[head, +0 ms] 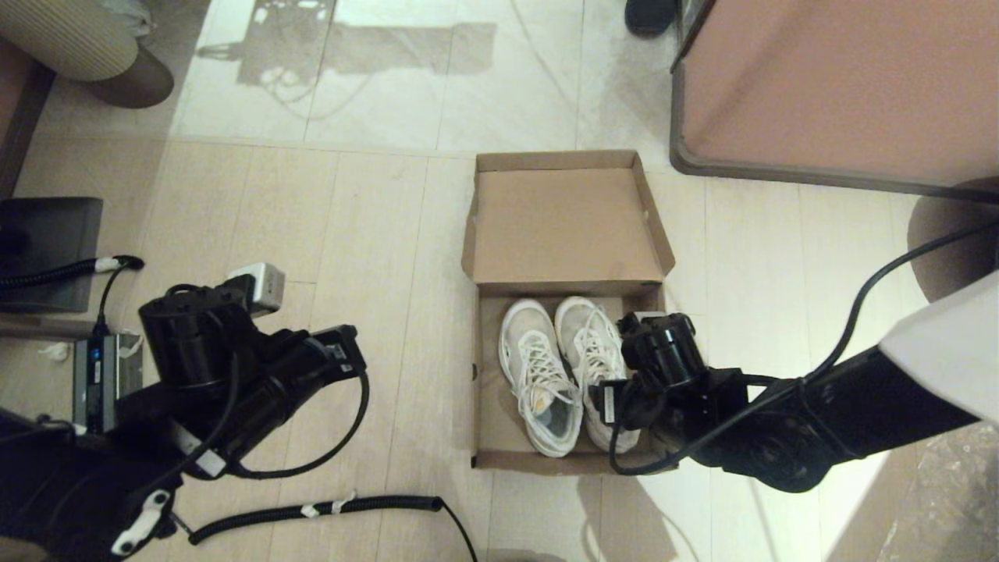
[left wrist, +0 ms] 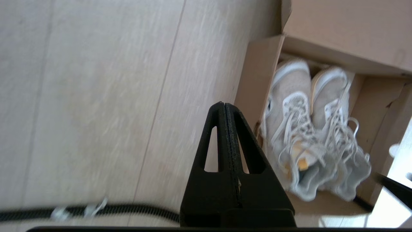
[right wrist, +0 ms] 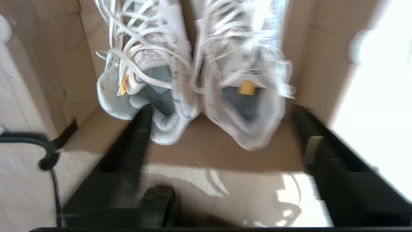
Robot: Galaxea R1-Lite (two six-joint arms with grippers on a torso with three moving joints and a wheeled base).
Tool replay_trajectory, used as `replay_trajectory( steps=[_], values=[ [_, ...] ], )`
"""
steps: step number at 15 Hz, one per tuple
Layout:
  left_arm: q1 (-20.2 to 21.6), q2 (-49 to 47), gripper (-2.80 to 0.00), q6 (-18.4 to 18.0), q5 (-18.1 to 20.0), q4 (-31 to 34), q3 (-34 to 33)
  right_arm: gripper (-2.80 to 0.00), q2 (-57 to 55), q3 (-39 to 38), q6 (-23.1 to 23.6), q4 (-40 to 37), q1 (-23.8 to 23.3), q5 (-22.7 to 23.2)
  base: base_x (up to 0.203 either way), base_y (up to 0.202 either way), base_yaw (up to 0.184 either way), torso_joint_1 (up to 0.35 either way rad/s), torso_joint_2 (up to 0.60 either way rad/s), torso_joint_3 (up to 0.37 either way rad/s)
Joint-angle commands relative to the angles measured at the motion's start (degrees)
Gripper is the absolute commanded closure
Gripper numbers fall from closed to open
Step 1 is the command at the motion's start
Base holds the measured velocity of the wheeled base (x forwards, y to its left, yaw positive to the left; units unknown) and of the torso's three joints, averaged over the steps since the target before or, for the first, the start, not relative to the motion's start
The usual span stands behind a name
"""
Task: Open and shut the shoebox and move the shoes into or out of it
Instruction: Close the shoe box
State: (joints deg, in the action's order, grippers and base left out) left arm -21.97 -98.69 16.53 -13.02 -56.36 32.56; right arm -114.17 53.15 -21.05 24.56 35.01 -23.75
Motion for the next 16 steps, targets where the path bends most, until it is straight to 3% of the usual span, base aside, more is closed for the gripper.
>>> replay_trajectory(
  steps=[1,3,7,9,12,16],
  values=[
    [-0.1,-3.9,0.00,0.2,1.4,-0.4,1.6,0.00,6.6,-4.4,-0.6,-0.6,-1.7,-0.2,0.000,0.000,0.000,0.000,0.00,0.000],
    [0.0,-4.9,0.00,0.3,4.5,-0.4,2.4,0.00,7.1,-4.9,-0.7,-0.6,-5.1,-0.2,0.000,0.000,0.000,0.000,0.00,0.000],
    [0.3,-9.8,0.00,0.4,4.7,-0.5,8.8,0.00,7.3,-2.9,-0.6,-0.6,-15.3,0.2,0.000,0.000,0.000,0.000,0.00,0.000],
    [0.8,-12.8,0.00,0.4,4.6,-0.5,13.7,0.00,7.3,-0.1,-0.5,-0.8,-21.7,4.1,0.000,0.000,0.000,0.000,0.00,0.000],
    [3.0,-17.9,0.00,0.2,4.9,-0.4,21.4,0.00,2.7,8.5,-0.6,-0.6,-30.8,10.7,0.000,0.000,0.000,0.000,0.00,0.000],
    [4.3,-25.7,0.00,0.1,8.8,-1.1,30.3,0.00,-9.3,25.9,-2.6,-0.9,-36.1,14.9,0.000,0.000,0.000,0.000,0.00,0.000]
  ],
)
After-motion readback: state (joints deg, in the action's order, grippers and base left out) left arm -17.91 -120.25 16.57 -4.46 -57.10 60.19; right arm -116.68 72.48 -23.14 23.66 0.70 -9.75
